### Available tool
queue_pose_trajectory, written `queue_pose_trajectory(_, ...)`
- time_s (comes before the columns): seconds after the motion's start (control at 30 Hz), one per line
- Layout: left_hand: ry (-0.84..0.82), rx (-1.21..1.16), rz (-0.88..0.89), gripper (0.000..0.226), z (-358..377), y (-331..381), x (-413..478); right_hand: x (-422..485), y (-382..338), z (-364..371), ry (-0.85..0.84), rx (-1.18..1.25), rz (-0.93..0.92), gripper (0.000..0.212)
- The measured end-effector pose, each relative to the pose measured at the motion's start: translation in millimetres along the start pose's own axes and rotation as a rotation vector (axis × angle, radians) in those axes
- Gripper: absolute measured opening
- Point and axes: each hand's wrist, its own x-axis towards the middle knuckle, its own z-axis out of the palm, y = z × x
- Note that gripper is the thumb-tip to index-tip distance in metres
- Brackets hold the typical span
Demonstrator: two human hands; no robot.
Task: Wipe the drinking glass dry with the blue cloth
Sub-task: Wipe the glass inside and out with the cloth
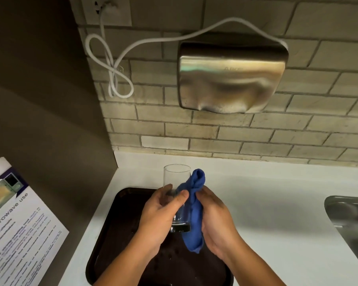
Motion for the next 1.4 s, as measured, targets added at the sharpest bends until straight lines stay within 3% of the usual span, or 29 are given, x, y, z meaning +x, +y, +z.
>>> queue_pose_trajectory(0.2, 0.04, -0.003, 0.051, 0.09, 0.3, 6.8, -0.5, -2.2, 6.8, -5.6, -0.018, -0.112, -0.219, 0.029)
queue_pose_trajectory(0.3, 0.077, 0.006, 0.043, 0.059, -2.2, 7.7, 1.2, -5.9, 11.0, 0.2, -0.003, -0.146, -0.259, 0.038)
queue_pose_trajectory(0.37, 0.051, -0.008, 0.041, 0.057, -0.5, 5.7, 1.0, 1.9, 10.3, -4.1, 0.001, -0.117, -0.233, 0.038)
queue_pose_trajectory(0.47, 0.034, -0.036, 0.038, 0.074, 1.9, 8.3, 0.2, 7.6, 4.7, -3.7, -0.012, -0.158, -0.214, 0.036)
queue_pose_trajectory(0.6, 0.025, -0.048, 0.035, 0.055, -2.0, 10.2, 3.3, -5.0, 0.1, 5.3, -0.031, -0.208, -0.277, 0.037)
queue_pose_trajectory(0.8, 0.01, -0.017, 0.035, 0.052, -3.0, 8.3, -0.1, 0.8, -8.0, 3.8, -0.014, -0.247, -0.26, 0.037)
queue_pose_trajectory(1.0, 0.023, -0.027, 0.057, 0.071, -2.3, 9.9, -1.8, 1.7, -4.8, 6.4, -0.037, -0.193, -0.258, 0.038)
queue_pose_trajectory(1.17, 0.052, -0.024, 0.043, 0.04, -2.4, 5.8, -2.3, -5.4, 0.0, 9.4, -0.043, -0.227, -0.286, 0.044)
queue_pose_trajectory(1.4, 0.048, -0.035, 0.034, 0.04, -1.7, 6.6, -2.3, -0.6, 2.3, 7.8, -0.009, -0.247, -0.283, 0.035)
